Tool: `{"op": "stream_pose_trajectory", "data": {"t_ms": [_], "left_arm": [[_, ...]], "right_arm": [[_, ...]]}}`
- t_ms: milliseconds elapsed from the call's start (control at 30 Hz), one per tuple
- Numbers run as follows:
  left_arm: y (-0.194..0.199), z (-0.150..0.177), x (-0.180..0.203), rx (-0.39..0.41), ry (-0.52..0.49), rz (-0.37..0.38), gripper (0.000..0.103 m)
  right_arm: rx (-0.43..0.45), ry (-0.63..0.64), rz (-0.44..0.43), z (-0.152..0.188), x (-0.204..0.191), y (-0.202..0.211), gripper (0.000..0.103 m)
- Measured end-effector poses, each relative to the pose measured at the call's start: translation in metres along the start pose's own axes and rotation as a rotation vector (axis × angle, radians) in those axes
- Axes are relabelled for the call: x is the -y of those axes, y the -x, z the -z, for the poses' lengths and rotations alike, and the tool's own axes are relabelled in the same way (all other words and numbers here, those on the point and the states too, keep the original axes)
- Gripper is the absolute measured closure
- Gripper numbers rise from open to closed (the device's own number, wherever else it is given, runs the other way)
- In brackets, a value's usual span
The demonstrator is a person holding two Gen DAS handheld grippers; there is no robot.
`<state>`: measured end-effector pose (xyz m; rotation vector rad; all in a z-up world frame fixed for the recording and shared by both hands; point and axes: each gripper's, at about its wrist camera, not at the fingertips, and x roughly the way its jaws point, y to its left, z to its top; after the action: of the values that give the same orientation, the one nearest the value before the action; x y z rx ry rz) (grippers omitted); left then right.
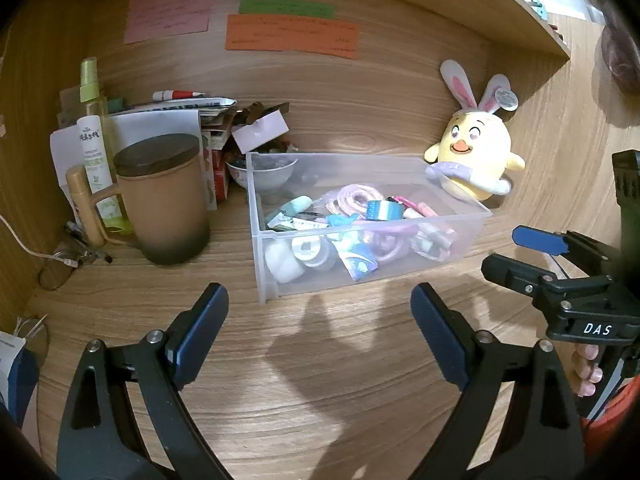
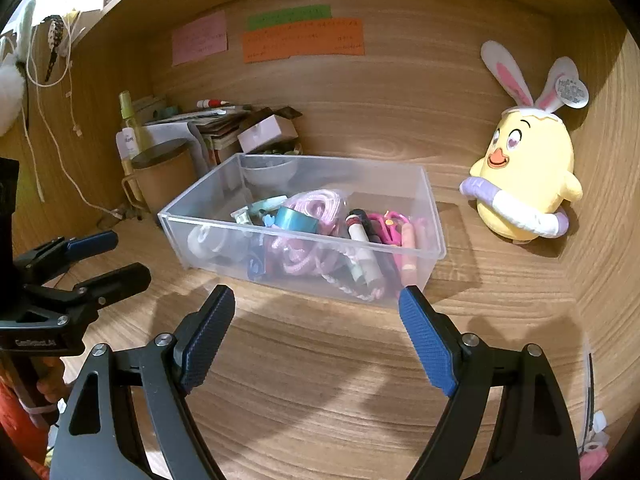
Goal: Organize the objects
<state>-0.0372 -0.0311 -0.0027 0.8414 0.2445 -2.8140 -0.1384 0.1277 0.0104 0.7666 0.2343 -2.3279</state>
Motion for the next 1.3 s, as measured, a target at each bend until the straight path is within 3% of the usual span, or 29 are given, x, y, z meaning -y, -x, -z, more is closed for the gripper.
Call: {"op": "stream_pose_trajectory", "data": {"t_ms": [1300], "left_arm": [[-0.004,0.002,0.010,-0.026,-0.018,0.026,0.009]], "right_arm": [[-0.010,0.021,-0.022,0.002,-0.005,0.002,0.020]]}}
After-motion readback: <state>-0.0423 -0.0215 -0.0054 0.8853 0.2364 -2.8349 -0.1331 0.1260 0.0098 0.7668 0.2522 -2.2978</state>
